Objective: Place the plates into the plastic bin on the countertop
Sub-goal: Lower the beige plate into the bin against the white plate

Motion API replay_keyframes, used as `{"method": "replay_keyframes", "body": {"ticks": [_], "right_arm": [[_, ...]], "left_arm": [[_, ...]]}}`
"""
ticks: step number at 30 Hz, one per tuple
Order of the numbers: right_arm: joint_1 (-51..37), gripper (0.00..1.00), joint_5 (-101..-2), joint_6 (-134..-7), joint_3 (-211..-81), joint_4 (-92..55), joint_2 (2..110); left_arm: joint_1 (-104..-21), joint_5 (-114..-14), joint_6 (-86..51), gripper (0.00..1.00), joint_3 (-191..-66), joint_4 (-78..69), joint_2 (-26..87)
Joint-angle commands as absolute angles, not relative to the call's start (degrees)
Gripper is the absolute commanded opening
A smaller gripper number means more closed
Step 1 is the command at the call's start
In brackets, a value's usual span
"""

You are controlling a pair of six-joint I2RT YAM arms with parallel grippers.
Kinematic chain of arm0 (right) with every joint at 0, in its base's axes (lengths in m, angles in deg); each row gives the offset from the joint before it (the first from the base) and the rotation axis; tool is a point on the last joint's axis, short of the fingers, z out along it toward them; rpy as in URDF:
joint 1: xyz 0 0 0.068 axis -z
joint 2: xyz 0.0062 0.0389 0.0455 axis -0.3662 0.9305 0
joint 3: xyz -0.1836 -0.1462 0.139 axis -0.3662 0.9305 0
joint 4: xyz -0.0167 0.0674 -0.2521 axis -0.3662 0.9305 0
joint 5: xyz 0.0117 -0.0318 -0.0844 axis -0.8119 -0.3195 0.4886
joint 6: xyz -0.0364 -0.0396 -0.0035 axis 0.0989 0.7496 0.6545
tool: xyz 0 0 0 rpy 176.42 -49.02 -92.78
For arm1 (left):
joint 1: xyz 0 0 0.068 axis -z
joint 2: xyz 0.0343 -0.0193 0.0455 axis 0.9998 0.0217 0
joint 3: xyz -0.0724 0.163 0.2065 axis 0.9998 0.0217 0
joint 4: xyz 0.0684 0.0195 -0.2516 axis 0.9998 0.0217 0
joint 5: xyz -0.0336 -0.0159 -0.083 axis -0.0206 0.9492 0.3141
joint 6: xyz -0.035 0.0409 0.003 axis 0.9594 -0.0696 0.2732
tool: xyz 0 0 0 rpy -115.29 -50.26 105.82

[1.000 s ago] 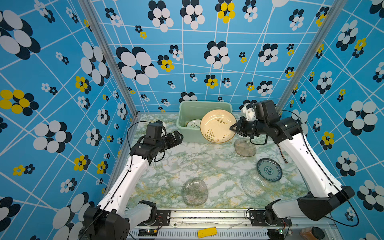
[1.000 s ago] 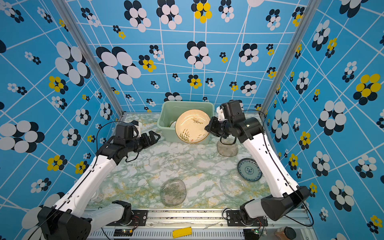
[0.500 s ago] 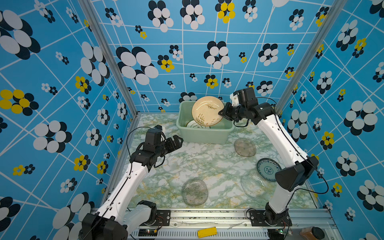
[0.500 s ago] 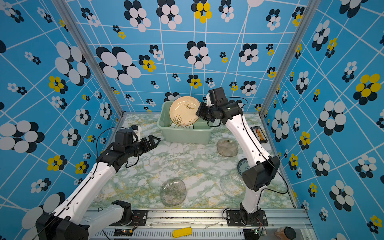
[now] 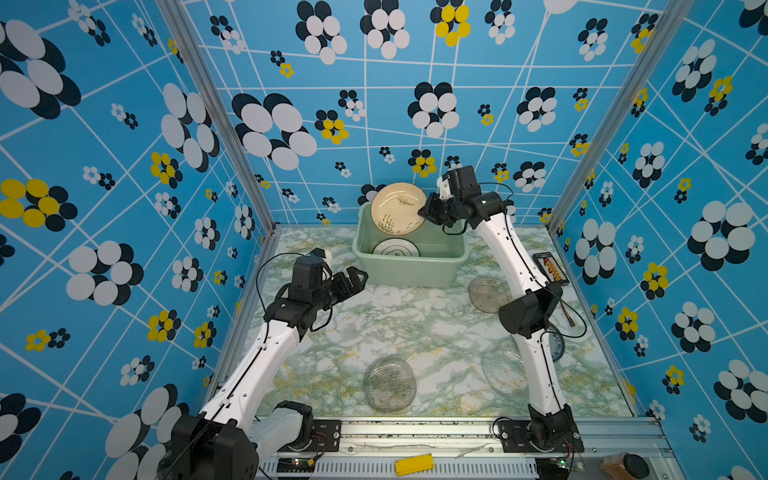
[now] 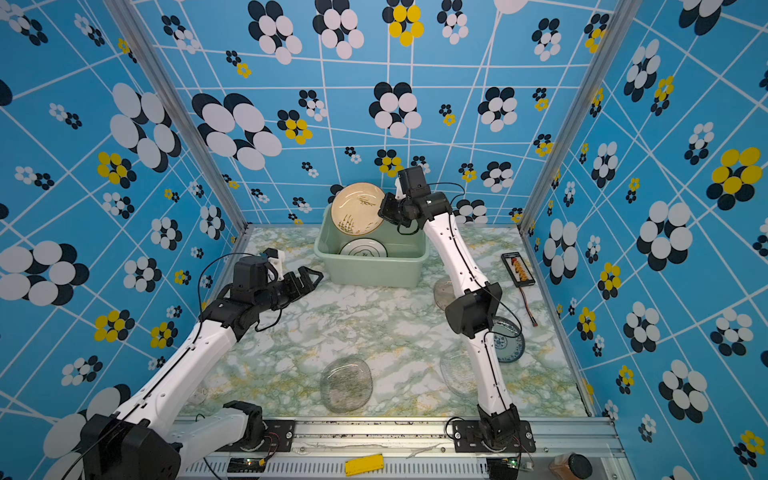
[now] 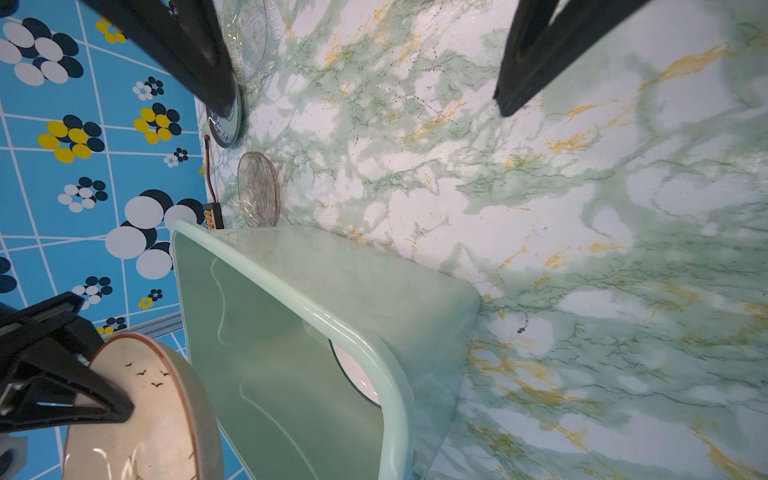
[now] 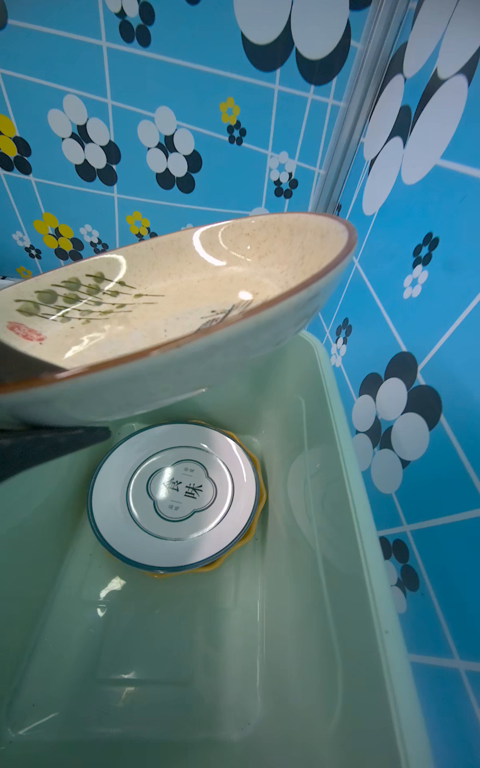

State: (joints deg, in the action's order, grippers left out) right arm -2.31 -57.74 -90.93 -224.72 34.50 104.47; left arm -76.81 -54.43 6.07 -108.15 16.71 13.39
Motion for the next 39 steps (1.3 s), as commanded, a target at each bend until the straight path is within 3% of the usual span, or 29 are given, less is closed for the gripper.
{"method": "replay_keyframes", "body": {"ticks": [1, 15, 39], "right_arm": [[-2.1, 0.0, -61.6, -90.6, -224.7, 28.7, 105.2], [-3.7, 0.0, -64.8, -89.6, -218.2, 28.2, 108.3], [-9.1, 0.0, -66.4, -93.3, -173.4, 12.0, 85.2]], "left_arm": [[-77.4, -53.4, 6.6, 0.99, -108.0, 15.8, 14.9], [-77.3, -52.7, 6.3, 0.99, -111.6, 14.9, 18.9], [-77.1, -53.7, 5.4, 0.99, -113.6, 16.9, 16.7]]}}
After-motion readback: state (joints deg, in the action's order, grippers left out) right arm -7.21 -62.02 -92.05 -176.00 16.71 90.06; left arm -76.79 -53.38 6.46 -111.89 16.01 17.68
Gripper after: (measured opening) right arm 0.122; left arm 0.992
